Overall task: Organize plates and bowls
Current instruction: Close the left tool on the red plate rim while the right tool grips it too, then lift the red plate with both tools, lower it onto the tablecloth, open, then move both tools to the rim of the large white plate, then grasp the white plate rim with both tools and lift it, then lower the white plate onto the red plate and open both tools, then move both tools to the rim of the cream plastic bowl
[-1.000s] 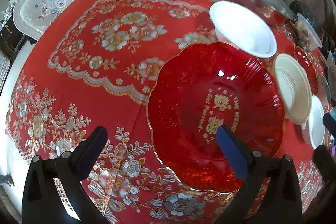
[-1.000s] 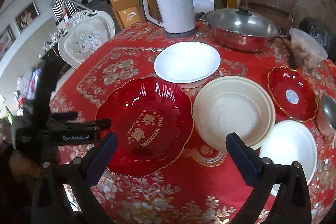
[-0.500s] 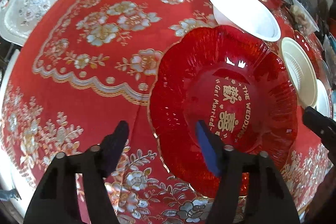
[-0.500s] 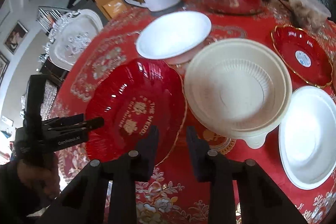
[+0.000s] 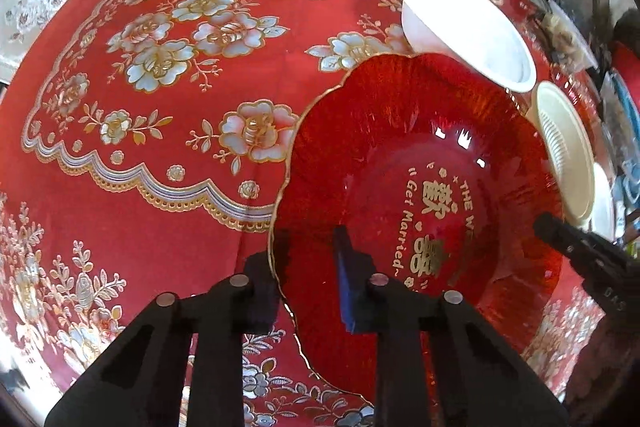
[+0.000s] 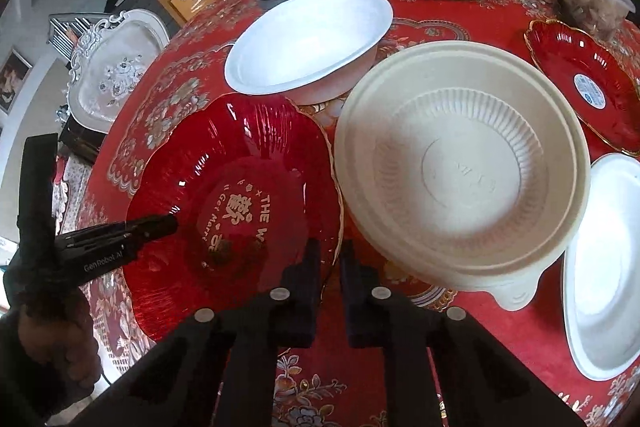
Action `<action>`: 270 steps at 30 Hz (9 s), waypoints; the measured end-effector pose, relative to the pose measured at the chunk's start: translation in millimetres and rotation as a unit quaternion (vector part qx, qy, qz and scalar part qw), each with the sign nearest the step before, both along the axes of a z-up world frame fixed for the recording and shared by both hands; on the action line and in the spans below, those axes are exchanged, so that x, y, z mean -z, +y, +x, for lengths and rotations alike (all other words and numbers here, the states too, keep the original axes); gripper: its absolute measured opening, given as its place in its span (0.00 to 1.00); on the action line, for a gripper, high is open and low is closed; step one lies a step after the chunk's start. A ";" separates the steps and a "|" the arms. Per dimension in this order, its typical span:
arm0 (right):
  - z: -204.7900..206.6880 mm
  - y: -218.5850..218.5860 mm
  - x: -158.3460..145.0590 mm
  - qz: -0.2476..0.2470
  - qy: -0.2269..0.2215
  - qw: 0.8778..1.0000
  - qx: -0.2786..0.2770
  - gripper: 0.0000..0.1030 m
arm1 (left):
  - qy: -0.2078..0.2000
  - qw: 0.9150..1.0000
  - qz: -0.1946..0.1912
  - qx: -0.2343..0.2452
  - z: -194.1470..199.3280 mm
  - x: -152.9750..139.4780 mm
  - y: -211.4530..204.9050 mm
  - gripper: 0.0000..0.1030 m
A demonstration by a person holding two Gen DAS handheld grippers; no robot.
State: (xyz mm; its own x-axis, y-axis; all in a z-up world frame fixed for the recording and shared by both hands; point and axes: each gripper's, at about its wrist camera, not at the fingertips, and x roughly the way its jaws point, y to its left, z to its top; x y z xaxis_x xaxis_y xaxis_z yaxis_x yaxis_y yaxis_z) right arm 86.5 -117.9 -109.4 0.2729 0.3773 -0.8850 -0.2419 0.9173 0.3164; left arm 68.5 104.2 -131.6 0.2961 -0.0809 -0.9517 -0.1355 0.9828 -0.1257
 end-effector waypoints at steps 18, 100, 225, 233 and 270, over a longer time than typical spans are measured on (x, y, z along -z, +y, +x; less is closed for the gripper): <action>-35.0 -19.9 -34.9 0.034 -0.021 0.999 -0.022 0.08 | -0.024 1.000 -0.001 -0.002 -48.6 -41.8 -10.8 0.15; 149.3 -34.9 -94.4 -0.005 -0.115 0.982 -0.151 0.59 | -0.085 0.996 0.013 0.006 104.3 -68.8 -34.4 0.66; -142.6 -149.8 -41.9 0.020 -0.010 0.999 -0.049 0.47 | -0.028 0.997 -0.031 0.059 -140.3 -46.4 -144.0 0.47; -146.5 -135.8 -42.1 0.041 0.001 0.996 -0.077 0.46 | -0.044 0.998 -0.043 0.034 -134.7 -53.5 -134.8 0.47; 63.3 -117.1 -36.2 -0.033 -0.079 0.995 -0.056 0.34 | -0.042 0.993 -0.054 0.097 50.6 -32.8 -147.3 0.50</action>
